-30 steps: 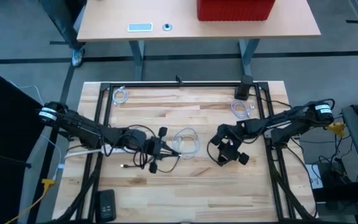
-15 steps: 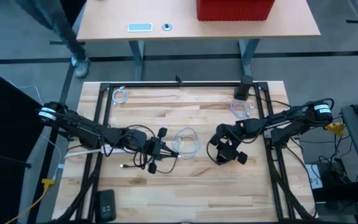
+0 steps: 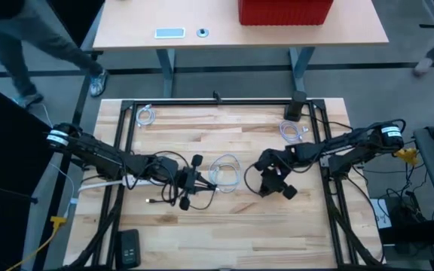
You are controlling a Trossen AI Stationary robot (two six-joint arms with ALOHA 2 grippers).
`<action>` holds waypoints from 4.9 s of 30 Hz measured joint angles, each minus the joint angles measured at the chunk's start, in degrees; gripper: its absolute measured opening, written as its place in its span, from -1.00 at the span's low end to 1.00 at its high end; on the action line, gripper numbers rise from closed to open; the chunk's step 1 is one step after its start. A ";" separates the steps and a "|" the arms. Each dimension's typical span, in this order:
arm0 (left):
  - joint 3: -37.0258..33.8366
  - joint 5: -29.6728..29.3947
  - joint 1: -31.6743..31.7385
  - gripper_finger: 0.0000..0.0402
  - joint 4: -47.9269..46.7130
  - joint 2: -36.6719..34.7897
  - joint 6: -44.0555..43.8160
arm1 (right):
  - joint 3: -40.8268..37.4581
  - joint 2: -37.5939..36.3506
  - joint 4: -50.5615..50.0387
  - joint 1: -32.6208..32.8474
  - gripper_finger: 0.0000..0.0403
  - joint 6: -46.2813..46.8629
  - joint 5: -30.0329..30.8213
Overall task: Insert USB
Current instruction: Insert the black charger cable into the black charger adapter
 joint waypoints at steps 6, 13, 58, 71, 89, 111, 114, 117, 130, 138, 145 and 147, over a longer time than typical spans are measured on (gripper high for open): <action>-0.02 0.02 -0.04 -0.90 0.86 0.00 6.27 | 4.50 -0.01 -0.03 0.00 -0.29 15.38 0.05; -0.02 -0.55 0.05 -0.90 4.37 0.02 13.56 | 6.89 -0.10 -1.62 0.00 -0.29 18.07 -0.06; 11.13 -28.22 -5.14 -0.90 1.11 11.91 29.40 | 15.24 -2.71 -1.47 -2.68 -0.29 26.55 -9.94; 10.64 -25.06 -4.85 -0.90 1.96 15.15 27.54 | 15.15 -0.77 1.00 -3.06 -0.29 33.84 -6.09; 12.65 -25.10 -3.71 -0.90 5.25 16.92 29.99 | 15.13 -0.58 4.89 -2.75 -0.29 45.19 -6.07; 12.68 -25.08 -3.56 -0.90 6.05 17.61 32.10 | 15.13 -0.53 6.88 -2.76 -0.29 48.58 -6.18; 12.68 -25.06 -3.53 -0.90 6.12 17.64 32.10 | 15.12 -0.53 7.28 -2.75 -0.29 48.80 -6.11; 12.68 -25.05 -3.51 -0.90 6.39 17.65 32.08 | 15.13 -0.53 7.86 -2.76 -0.29 49.38 -5.45; 14.74 -25.01 -3.37 -0.90 4.79 18.83 32.42 | 15.12 0.05 8.89 -2.76 -0.29 51.99 -4.92; 17.88 -23.96 -2.77 -0.90 0.48 22.43 32.58 | 14.93 3.55 7.72 -2.71 -0.29 51.47 -7.23; 17.90 -24.12 -2.77 -0.90 0.70 21.59 29.28 | 14.93 2.99 8.12 -2.95 -0.29 48.51 -6.67; 17.91 -24.27 -2.76 -0.87 0.45 21.58 28.60 | 14.93 2.96 8.30 -2.96 -0.29 48.23 -6.27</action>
